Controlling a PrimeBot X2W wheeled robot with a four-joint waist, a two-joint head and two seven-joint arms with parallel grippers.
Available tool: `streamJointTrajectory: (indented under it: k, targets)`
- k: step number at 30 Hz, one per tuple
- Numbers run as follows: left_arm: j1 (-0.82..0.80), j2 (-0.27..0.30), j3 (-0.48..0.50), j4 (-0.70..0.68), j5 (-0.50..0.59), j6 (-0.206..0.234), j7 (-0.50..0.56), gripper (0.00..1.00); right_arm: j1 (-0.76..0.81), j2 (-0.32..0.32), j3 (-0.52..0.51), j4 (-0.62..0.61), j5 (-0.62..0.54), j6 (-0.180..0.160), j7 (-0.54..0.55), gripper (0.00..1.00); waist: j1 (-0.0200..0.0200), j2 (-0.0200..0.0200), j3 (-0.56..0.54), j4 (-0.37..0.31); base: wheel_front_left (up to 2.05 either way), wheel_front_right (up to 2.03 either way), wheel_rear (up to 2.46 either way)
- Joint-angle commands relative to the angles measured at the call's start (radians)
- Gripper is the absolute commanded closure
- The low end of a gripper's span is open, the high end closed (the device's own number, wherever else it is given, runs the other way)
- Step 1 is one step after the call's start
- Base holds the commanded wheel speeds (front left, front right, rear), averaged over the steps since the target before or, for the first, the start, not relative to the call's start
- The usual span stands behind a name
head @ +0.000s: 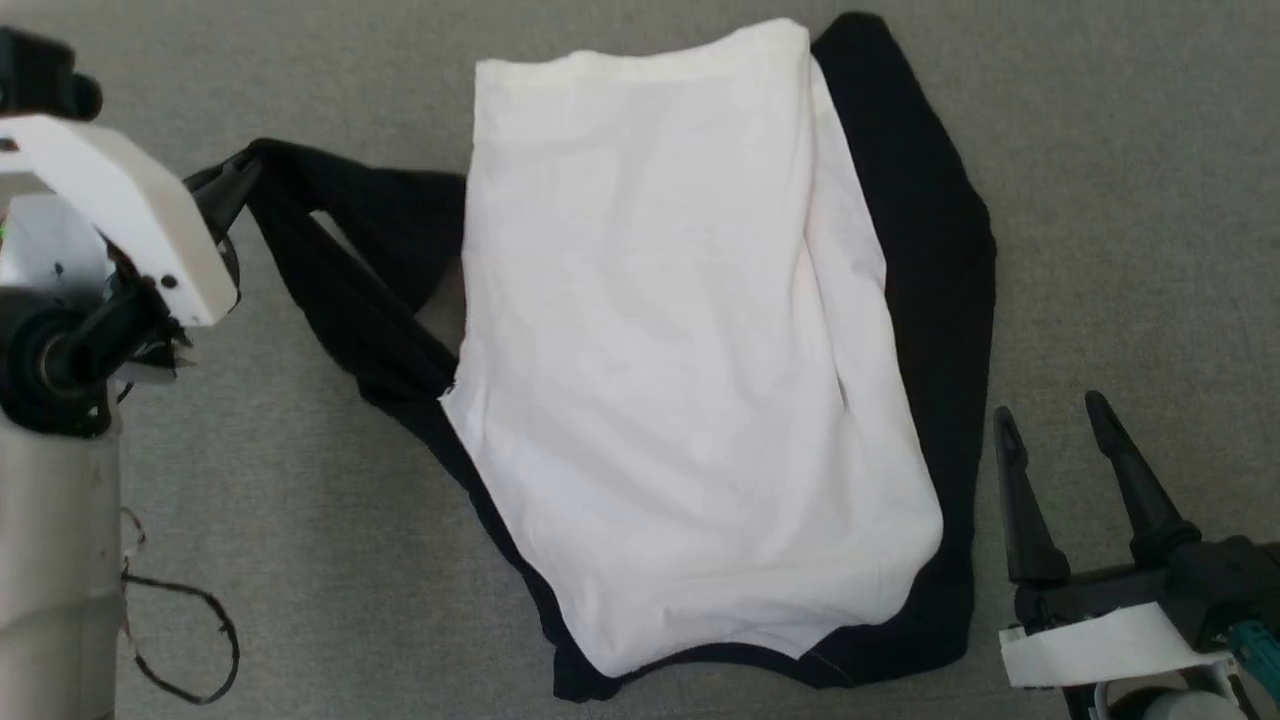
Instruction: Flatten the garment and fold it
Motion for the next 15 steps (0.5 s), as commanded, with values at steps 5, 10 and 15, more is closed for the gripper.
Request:
streamJointTrajectory:
  k: [5,10,15]
  targets:
    - [0.068,0.014,0.017,-0.070,-0.020,-0.010,-0.005,1.00,0.029,0.000,0.003,0.008,0.008,-0.001,-0.005,0.00,0.0001,0.0000,-0.099,0.040,0.00,0.00,0.00]
    - [0.101,0.014,0.022,-0.133,-0.029,-0.014,-0.023,1.00,0.048,0.000,0.002,0.009,0.010,-0.001,-0.005,0.00,0.0001,0.0000,-0.129,0.057,0.00,0.00,0.00]
    - [0.129,-0.006,-0.007,-0.220,-0.033,-0.024,-0.053,1.00,0.054,0.000,0.004,0.012,0.011,-0.001,-0.005,0.00,0.0001,0.0000,-0.143,0.065,0.00,0.00,0.00]
